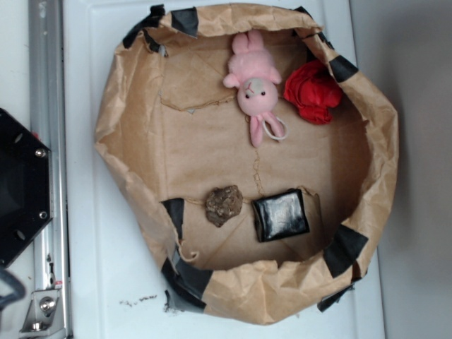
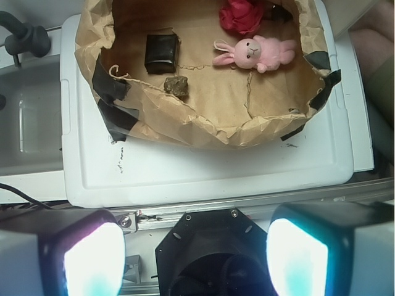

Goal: Grab the black box.

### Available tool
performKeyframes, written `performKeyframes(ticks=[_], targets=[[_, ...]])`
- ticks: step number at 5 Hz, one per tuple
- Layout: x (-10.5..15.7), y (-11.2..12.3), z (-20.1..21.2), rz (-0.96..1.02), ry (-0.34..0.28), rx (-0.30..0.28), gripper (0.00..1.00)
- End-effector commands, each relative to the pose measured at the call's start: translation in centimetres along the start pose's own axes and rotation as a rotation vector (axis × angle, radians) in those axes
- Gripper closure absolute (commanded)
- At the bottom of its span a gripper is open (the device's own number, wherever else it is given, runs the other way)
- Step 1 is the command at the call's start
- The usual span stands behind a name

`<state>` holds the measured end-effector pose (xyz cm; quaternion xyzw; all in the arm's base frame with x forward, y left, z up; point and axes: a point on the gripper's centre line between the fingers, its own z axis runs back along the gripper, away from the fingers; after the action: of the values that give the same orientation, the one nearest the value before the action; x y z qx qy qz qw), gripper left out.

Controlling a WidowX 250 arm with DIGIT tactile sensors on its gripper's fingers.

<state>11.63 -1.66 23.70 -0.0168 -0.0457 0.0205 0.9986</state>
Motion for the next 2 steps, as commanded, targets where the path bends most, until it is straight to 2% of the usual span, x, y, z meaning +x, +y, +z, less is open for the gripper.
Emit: performKeyframes(ticks=[1,2], targets=[[0.0,0.0,0.0,0.000,0.000,0.000,0.00],[1.3,-1.6,0.2,0.041,-0.094,-0.022,0.00]])
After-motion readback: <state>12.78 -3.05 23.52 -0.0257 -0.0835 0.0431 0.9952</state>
